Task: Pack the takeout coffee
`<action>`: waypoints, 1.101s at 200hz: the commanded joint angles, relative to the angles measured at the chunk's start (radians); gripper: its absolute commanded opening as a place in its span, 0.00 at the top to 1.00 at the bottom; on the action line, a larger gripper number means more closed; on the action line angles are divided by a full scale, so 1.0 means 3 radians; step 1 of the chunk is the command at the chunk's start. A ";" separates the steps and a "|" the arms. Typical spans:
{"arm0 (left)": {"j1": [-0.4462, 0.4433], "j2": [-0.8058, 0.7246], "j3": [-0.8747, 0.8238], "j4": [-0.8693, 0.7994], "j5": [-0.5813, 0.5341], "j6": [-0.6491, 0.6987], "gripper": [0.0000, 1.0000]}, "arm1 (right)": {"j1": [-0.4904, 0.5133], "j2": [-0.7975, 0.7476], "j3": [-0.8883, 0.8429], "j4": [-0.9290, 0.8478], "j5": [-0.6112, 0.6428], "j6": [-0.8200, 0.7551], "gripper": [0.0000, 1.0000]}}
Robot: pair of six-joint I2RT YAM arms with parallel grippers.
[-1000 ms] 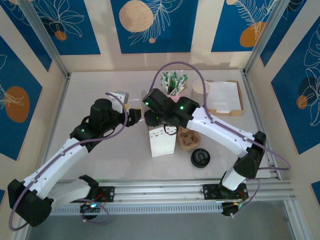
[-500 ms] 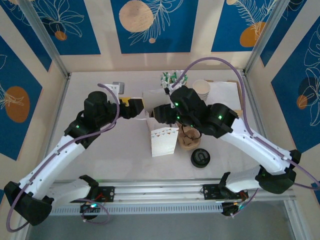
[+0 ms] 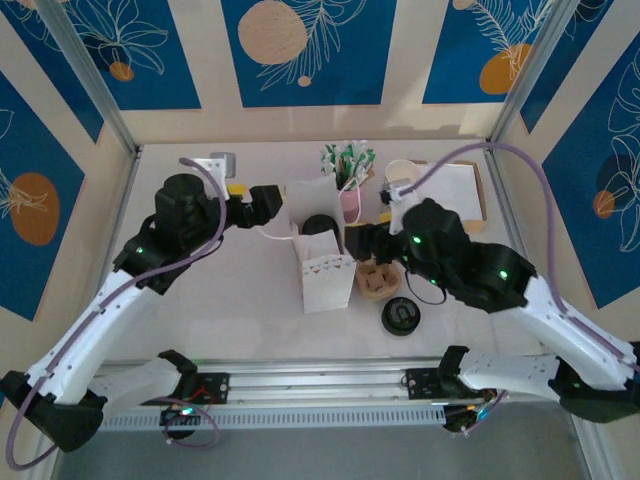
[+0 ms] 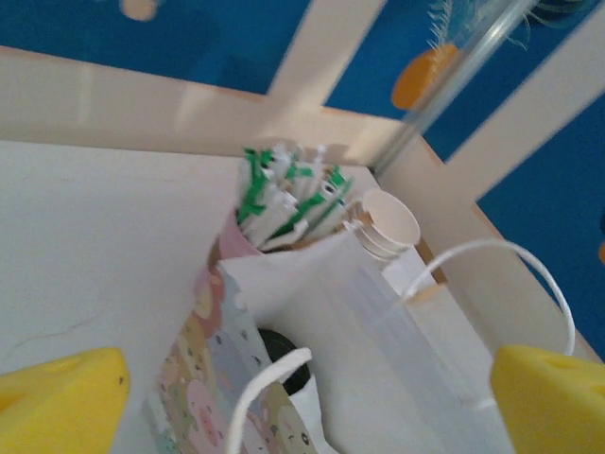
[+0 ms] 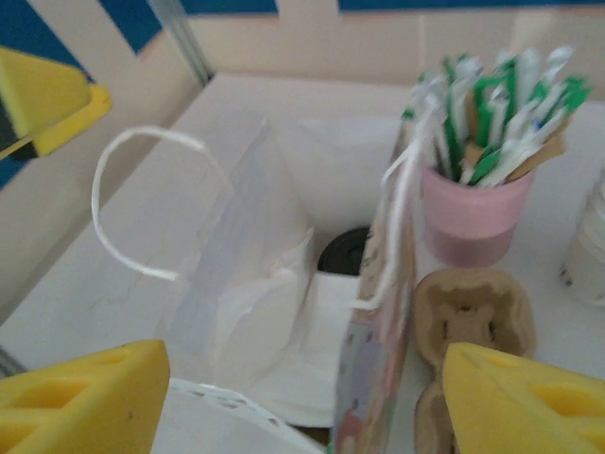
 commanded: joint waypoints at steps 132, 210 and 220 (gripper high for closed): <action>-0.0029 -0.0934 -0.1285 0.0230 -0.2616 0.0326 0.00 | -0.1750 -0.1434 -0.3378 0.3143 0.0024 -0.1283 0.09; 0.0031 -0.0414 -0.2121 0.1769 -0.3276 0.0866 0.00 | -0.3000 -0.0538 -0.3726 0.3965 -0.0509 -0.0477 0.08; 0.0067 -0.0339 -0.2241 0.2048 -0.3306 0.0970 0.00 | -0.3000 -0.0406 -0.3712 0.4037 -0.0501 -0.0574 0.08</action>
